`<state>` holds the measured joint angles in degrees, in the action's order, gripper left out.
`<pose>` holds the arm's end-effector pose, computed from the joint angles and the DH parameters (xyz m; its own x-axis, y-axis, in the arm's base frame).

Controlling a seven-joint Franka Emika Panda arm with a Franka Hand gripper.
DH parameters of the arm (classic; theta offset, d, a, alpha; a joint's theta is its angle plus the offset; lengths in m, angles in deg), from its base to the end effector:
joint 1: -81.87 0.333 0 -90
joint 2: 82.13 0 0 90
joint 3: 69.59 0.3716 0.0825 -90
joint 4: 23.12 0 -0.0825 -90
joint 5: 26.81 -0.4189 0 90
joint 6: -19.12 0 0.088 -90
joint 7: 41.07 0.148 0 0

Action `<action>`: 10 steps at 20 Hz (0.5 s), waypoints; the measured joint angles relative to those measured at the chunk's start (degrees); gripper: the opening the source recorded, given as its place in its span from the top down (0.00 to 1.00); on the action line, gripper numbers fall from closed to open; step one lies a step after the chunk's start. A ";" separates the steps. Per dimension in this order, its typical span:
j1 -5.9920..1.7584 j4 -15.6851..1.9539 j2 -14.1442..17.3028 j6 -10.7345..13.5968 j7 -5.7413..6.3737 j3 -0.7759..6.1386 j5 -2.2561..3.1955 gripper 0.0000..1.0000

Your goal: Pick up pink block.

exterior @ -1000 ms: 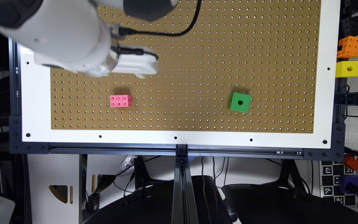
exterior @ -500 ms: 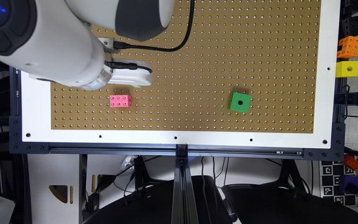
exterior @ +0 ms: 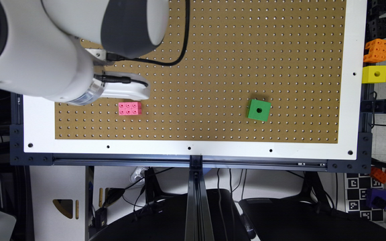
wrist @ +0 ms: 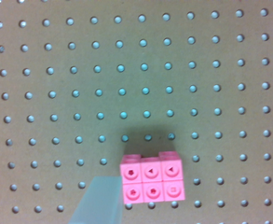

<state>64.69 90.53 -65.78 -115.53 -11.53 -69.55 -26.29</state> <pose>0.6281 -0.1941 0.3199 0.6877 -0.7222 0.0738 -0.7221 -0.6910 -0.0341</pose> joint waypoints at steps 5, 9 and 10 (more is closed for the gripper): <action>0.00 -0.17 0.26 0.12 -0.10 0.00 0.00 0.00; 0.00 -0.19 2.28 -0.67 -0.13 0.00 0.00 0.00; 0.00 -0.19 3.06 -1.28 -0.14 0.00 0.00 0.00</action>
<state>64.68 90.33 -62.71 -116.81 -11.67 -69.55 -26.29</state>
